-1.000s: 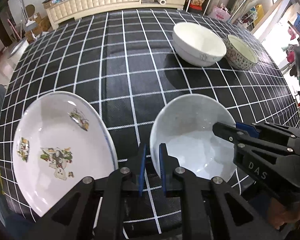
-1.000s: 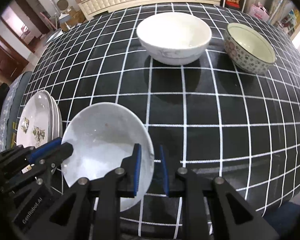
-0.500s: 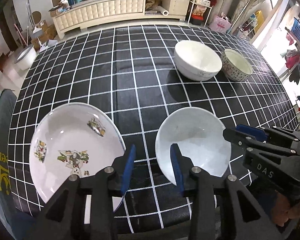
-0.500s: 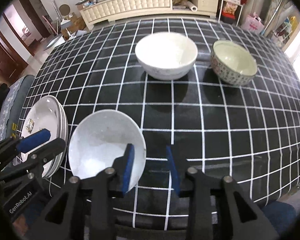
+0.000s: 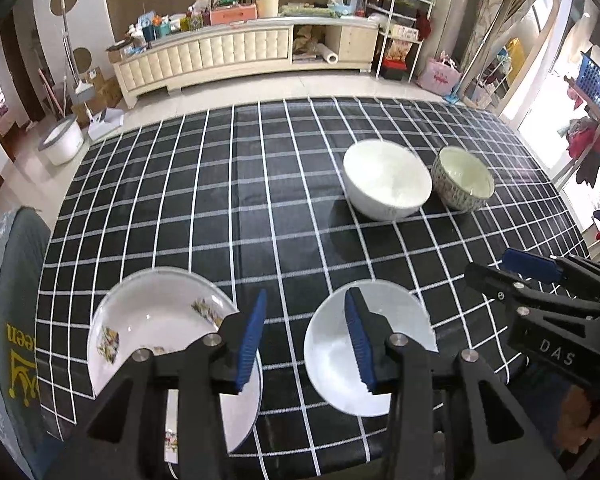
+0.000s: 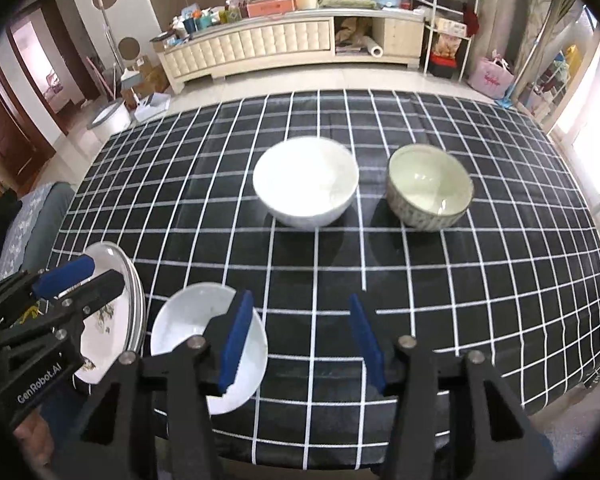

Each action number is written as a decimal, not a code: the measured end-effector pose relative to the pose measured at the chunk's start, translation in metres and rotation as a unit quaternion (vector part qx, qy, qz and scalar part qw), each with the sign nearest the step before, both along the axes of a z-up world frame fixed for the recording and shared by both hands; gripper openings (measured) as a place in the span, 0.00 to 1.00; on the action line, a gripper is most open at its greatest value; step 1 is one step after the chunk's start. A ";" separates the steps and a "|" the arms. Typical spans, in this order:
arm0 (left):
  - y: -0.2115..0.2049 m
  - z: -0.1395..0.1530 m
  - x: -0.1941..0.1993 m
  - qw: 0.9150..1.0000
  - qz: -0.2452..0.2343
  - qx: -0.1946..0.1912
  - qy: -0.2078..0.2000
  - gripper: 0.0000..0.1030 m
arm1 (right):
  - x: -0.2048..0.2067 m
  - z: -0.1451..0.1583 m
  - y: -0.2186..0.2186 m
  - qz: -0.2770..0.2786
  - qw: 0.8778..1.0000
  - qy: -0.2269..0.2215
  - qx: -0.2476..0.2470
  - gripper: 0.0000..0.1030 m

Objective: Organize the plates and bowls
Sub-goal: 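Lower the white bowl onto the table and open the left tool, then move the left tool to the blue-patterned white bowl and grip its rim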

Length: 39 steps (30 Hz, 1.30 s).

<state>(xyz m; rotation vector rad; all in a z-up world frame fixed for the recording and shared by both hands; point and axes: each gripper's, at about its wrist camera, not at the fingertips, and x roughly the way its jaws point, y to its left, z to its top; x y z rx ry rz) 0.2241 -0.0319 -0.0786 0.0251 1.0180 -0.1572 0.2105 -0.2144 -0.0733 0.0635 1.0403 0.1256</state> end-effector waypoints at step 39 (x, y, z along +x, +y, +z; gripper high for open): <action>-0.051 -0.020 0.155 0.999 -0.031 0.019 0.034 0.37 | 0.129 -0.027 -0.026 0.023 0.999 0.020 -0.010 0.54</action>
